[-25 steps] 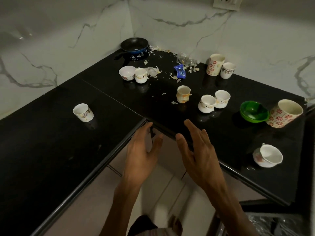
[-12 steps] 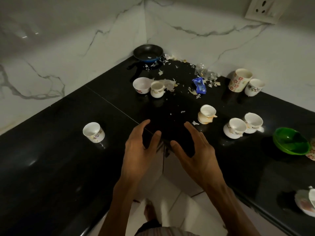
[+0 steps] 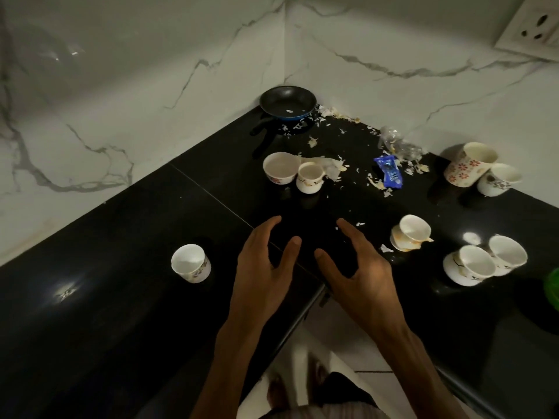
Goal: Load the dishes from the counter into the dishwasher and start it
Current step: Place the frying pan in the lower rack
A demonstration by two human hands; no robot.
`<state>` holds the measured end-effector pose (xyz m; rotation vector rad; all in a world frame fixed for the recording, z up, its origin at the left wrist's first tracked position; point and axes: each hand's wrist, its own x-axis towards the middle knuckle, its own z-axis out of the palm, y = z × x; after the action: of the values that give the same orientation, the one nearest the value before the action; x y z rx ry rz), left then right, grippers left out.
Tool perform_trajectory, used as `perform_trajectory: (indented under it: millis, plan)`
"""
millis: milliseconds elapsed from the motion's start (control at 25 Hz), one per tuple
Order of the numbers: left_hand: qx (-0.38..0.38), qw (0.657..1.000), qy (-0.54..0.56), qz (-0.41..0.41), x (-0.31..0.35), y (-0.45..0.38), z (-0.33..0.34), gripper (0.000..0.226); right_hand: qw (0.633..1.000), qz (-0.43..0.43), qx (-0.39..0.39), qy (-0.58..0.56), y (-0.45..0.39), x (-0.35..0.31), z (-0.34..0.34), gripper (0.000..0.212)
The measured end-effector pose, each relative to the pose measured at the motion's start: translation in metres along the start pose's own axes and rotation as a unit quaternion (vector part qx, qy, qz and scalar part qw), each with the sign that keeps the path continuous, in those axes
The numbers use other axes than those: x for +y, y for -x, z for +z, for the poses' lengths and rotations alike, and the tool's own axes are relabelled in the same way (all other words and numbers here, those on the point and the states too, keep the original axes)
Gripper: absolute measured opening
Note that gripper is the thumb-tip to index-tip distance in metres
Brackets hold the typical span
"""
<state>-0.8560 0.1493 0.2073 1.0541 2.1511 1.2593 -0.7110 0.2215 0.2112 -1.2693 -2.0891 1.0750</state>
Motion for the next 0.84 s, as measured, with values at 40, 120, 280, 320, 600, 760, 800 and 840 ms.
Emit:
perform_trajectory:
  millis: [40,120,280,320,600,760,800,840]
  plan:
    - [0.001,1.0,0.001,-0.004,-0.002,-0.005,-0.001,0.052,1.0,-0.001,-0.004,-0.001,-0.008,-0.001,0.003,0.071]
    - [0.007,1.0,-0.01,-0.013,-0.006,-0.017,-0.001,0.052,1.0,-0.009,-0.011,-0.002,-0.026,-0.003,0.009,0.068]
    - [0.03,0.999,-0.021,-0.026,-0.01,-0.048,0.0,0.051,0.999,-0.046,-0.022,0.01,-0.066,-0.009,0.016,0.067]
    - [0.032,0.999,-0.024,-0.026,-0.009,-0.057,0.0,0.051,0.998,-0.05,-0.028,0.013,-0.079,-0.011,0.017,0.067]
    - [0.037,0.997,-0.047,-0.042,-0.005,-0.117,0.012,0.05,0.997,-0.047,-0.056,0.002,-0.159,-0.012,0.014,0.058]
    - [0.037,0.997,-0.048,-0.037,0.001,-0.145,0.018,0.045,0.995,-0.007,-0.08,-0.056,-0.209,-0.014,0.015,0.047]
    - [0.037,0.997,-0.047,-0.041,0.002,-0.15,0.018,0.045,0.993,0.009,-0.089,-0.076,-0.225,-0.014,0.018,0.045]
    - [0.036,0.997,-0.043,-0.046,0.003,-0.153,0.019,0.044,0.99,0.03,-0.097,-0.096,-0.244,-0.015,0.021,0.04]
